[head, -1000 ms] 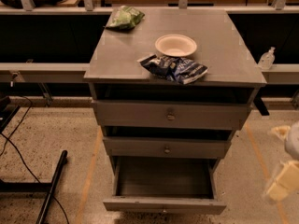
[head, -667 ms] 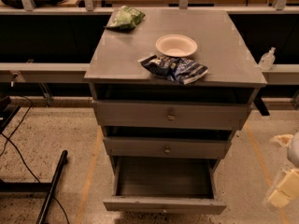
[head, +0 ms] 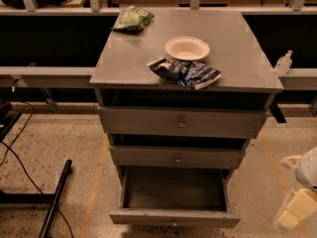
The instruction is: Close bottom drawer
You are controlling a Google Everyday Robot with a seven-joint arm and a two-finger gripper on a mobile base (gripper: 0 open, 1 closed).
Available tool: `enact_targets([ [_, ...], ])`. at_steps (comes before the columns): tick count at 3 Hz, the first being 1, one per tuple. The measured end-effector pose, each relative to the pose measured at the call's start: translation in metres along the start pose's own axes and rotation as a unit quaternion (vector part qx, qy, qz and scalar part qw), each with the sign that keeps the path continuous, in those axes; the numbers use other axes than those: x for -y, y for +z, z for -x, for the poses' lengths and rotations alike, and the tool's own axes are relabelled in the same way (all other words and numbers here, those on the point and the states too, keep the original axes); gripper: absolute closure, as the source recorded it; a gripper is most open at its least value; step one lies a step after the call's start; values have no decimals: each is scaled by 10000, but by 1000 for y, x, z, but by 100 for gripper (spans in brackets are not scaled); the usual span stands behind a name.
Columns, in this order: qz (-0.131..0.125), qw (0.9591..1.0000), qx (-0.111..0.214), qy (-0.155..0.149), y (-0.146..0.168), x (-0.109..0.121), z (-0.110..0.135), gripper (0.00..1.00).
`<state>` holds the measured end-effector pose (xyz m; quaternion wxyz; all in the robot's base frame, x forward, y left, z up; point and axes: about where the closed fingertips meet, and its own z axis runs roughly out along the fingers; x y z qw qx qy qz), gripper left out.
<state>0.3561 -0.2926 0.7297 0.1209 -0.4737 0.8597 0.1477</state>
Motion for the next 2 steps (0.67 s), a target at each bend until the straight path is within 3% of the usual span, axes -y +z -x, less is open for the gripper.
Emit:
enact_targets([
  [1,545,9982,177,202,88,-1,-45,0],
  [2,1019,9944,239,149,176,-8,-77,0],
])
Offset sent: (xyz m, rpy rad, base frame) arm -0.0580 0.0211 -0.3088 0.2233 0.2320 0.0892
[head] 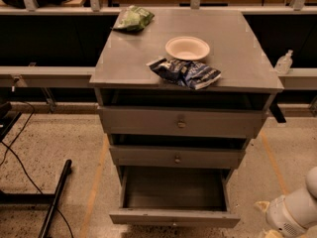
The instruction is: Close bottom drawer
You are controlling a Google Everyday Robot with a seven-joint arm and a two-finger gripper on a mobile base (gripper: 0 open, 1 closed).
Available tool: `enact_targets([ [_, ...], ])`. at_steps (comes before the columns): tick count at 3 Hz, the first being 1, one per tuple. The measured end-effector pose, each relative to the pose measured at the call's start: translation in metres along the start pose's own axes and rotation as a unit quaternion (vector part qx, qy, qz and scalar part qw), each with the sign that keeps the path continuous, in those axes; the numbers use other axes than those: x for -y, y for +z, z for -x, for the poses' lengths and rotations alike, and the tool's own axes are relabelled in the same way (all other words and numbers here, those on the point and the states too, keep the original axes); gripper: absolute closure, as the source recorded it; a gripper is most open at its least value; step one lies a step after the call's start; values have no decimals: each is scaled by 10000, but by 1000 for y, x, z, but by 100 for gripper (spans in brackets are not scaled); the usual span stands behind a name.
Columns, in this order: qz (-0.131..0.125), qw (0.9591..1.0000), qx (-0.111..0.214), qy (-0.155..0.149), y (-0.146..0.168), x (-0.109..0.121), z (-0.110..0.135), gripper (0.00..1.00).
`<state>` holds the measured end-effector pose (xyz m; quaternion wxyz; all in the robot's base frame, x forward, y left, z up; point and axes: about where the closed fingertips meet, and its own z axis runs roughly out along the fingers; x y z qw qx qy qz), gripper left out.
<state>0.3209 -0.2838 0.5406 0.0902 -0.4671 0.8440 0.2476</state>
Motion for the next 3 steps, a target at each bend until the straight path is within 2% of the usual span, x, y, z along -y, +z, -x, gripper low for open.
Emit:
enact_targets([
  [1,229,9997,49,84,26,0,-9,0],
  [2,229,9997,49,84,26,0,-9,0],
  [3,373,9992,127,66,53,10,-17,0],
])
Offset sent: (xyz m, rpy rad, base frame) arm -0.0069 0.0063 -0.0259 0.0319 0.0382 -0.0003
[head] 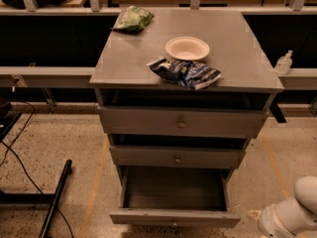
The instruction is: Close bottom drawer
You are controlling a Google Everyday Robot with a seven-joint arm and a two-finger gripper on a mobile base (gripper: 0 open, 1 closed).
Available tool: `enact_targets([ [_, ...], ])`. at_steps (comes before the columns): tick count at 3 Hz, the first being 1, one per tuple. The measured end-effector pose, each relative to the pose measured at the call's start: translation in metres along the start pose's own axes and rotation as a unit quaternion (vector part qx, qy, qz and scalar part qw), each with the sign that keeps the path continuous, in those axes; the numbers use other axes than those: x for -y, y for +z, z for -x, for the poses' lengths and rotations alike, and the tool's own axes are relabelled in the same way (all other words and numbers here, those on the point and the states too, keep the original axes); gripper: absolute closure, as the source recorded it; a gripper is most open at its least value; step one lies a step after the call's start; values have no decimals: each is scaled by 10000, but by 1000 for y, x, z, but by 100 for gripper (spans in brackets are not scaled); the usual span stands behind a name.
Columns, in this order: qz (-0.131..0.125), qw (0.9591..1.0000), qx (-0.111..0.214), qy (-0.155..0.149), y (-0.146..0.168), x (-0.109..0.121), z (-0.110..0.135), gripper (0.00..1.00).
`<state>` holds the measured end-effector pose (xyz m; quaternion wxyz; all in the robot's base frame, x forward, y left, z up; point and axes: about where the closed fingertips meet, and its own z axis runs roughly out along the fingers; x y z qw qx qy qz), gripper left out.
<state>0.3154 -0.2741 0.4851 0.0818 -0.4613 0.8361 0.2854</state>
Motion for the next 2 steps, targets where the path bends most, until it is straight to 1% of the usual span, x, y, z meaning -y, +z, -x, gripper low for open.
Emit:
enact_targets([
  [1,162,9997,182,8,57,26,-21,0],
  [2,484,9977,454,-110,119,39,-38,0],
])
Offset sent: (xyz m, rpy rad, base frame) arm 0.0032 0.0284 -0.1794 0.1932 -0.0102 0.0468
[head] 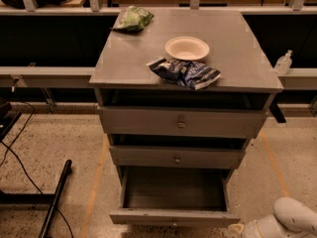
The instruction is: Close bottom drawer
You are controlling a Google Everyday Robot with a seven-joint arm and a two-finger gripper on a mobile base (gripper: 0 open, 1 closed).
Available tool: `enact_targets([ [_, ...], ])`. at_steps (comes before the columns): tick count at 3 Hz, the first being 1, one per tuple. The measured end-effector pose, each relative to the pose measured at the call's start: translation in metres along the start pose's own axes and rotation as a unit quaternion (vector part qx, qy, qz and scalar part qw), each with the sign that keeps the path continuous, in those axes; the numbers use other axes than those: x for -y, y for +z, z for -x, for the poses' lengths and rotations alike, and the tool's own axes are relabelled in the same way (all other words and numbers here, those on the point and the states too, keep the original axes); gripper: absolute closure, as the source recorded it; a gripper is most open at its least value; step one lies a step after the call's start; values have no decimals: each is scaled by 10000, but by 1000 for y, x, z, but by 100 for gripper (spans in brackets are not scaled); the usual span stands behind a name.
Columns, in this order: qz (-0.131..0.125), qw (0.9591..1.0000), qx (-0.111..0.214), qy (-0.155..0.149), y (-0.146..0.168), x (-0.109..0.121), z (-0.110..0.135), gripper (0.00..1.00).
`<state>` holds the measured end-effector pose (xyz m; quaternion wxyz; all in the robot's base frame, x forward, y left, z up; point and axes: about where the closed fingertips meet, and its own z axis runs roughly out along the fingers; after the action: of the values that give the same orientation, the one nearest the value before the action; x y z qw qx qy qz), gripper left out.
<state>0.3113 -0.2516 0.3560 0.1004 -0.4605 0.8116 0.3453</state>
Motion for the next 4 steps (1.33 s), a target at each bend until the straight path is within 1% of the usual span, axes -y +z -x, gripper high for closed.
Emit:
enact_targets([
  [1,53,10000,-13,-5,3,-1,0,0],
  [2,760,9969,-194,-74,38,-9,-4,0],
  [3,1057,9943,-86,-114,75,2,-15,0],
  [4,1072,9941,57,-140,103,18,-22,18],
])
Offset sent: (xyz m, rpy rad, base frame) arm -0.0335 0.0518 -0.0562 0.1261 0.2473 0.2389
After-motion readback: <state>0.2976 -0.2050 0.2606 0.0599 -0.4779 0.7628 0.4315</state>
